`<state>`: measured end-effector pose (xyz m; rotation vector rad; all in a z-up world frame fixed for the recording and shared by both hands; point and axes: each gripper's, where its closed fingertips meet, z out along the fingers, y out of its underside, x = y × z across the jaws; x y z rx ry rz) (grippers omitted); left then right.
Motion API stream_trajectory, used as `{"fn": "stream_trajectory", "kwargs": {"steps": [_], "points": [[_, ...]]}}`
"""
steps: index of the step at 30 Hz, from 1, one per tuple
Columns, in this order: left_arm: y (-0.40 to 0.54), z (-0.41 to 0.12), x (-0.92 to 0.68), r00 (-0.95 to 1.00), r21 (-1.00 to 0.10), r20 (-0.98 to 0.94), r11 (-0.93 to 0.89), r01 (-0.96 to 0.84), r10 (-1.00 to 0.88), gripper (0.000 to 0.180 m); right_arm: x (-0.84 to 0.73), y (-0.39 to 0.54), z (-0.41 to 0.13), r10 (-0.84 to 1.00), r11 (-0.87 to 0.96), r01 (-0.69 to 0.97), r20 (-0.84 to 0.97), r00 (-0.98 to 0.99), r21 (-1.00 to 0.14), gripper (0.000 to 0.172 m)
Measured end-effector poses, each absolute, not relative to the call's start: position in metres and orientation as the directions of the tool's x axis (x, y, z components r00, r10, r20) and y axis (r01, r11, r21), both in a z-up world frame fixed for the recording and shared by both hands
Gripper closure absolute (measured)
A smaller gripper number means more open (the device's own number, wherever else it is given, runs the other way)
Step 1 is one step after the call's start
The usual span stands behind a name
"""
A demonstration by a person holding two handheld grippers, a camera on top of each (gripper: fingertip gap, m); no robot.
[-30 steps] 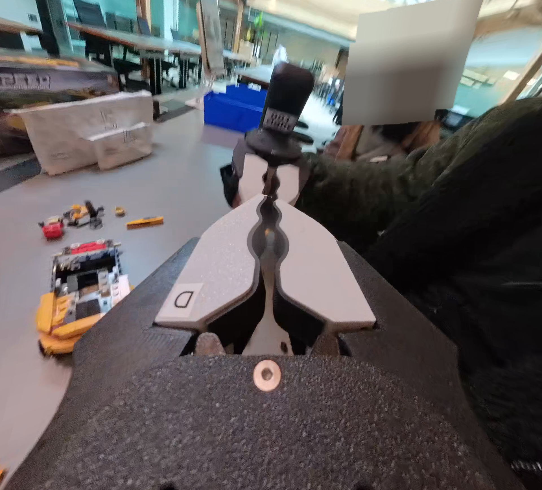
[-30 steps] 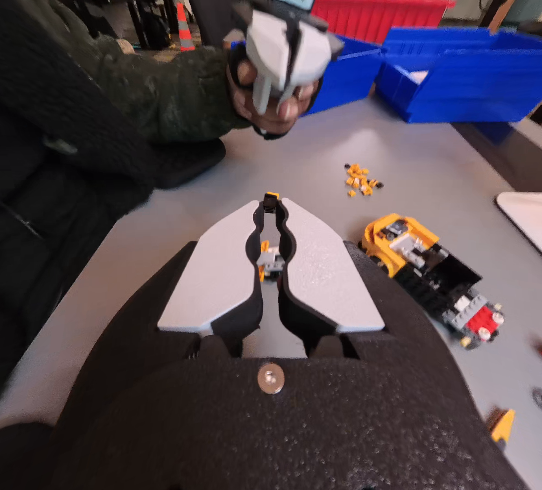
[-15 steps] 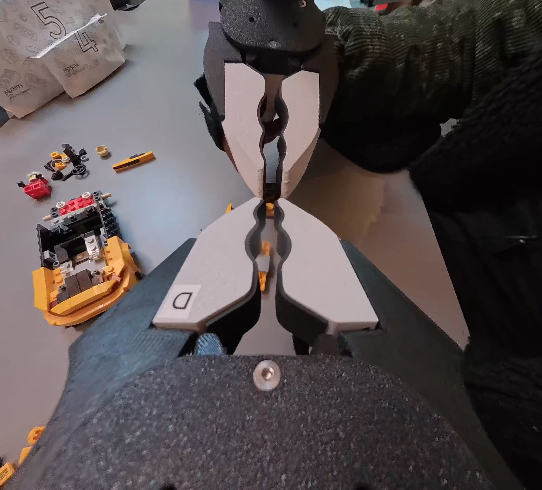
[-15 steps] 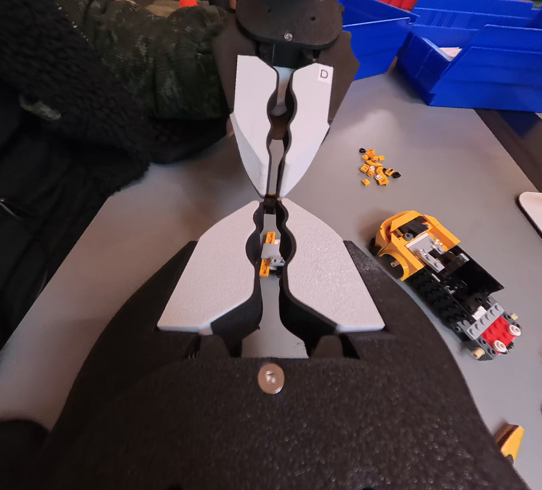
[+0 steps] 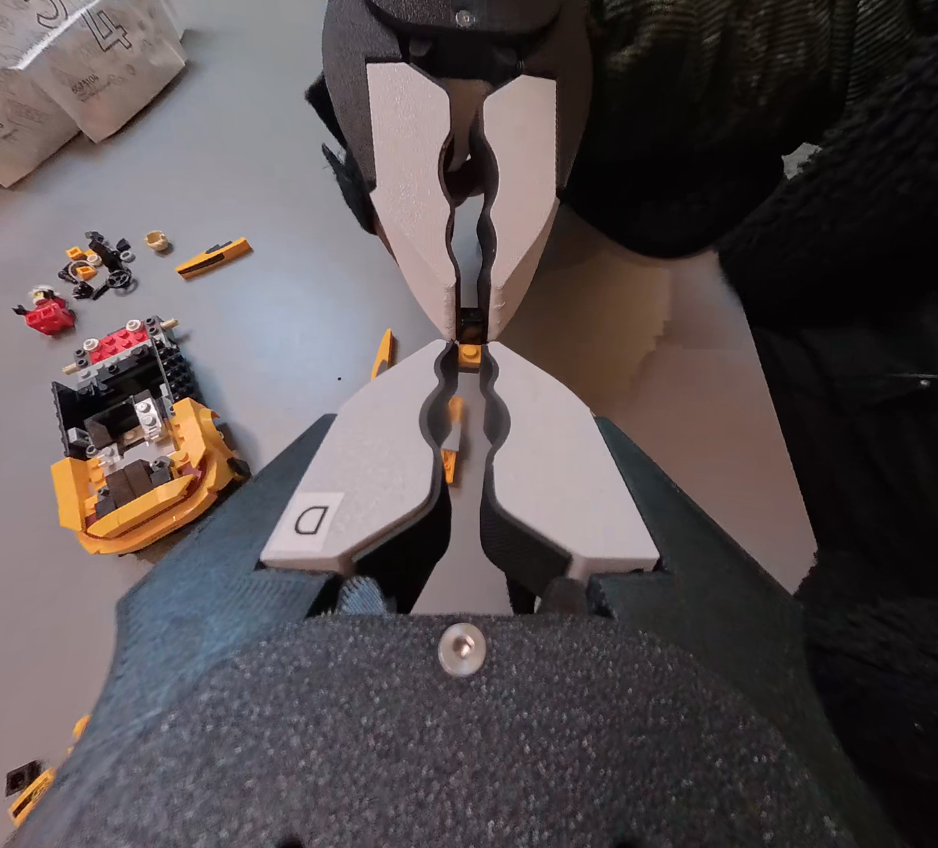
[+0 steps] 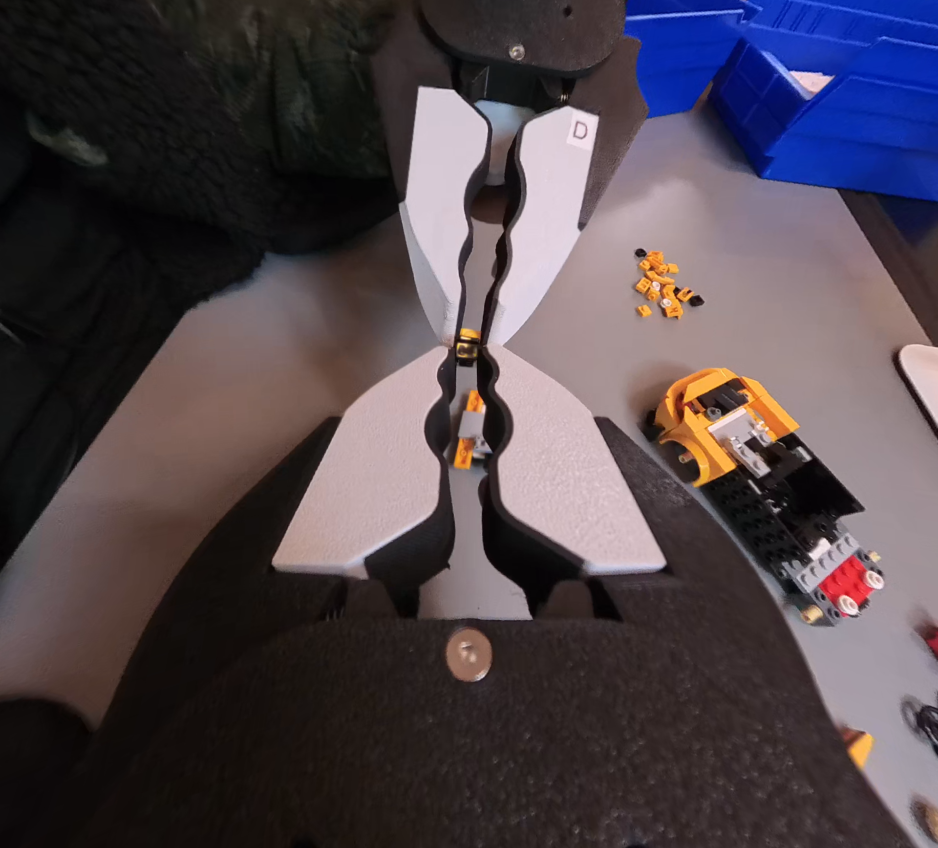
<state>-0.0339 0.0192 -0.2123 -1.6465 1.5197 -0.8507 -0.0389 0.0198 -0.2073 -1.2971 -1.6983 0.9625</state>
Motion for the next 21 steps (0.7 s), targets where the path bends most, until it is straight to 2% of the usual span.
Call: {"fn": "stream_trajectory", "kwargs": {"steps": [3,5,7,16,21], "points": [[0.023,-0.213,-0.034,0.088,-0.865,0.006,-0.049,-0.500,-0.996,0.172,-0.036,0.024,-0.216,0.972,0.221,0.438,0.163,-0.167,-0.871,0.164],[0.010,-0.178,-0.027,0.006,-0.941,0.076,-0.074,-0.330,-0.997,0.172,-0.034,0.024,-0.244,0.969,0.239,0.541,0.162,-0.186,-0.807,0.164],[0.019,-0.171,-0.031,0.064,-0.933,-0.044,0.018,-0.359,-0.997,0.172,-0.041,0.018,-0.256,0.971,0.213,0.532,0.119,-0.207,-0.820,0.164],[0.027,-0.178,-0.048,0.076,-0.941,0.044,-0.066,-0.332,-0.996,0.171,-0.039,0.029,-0.228,0.981,0.180,0.436,0.128,-0.146,-0.882,0.164],[0.034,-0.197,-0.049,0.100,-0.912,0.142,-0.169,-0.375,-0.985,0.172,-0.035,0.020,-0.240,0.973,0.204,0.510,0.117,-0.197,-0.836,0.164]]}}
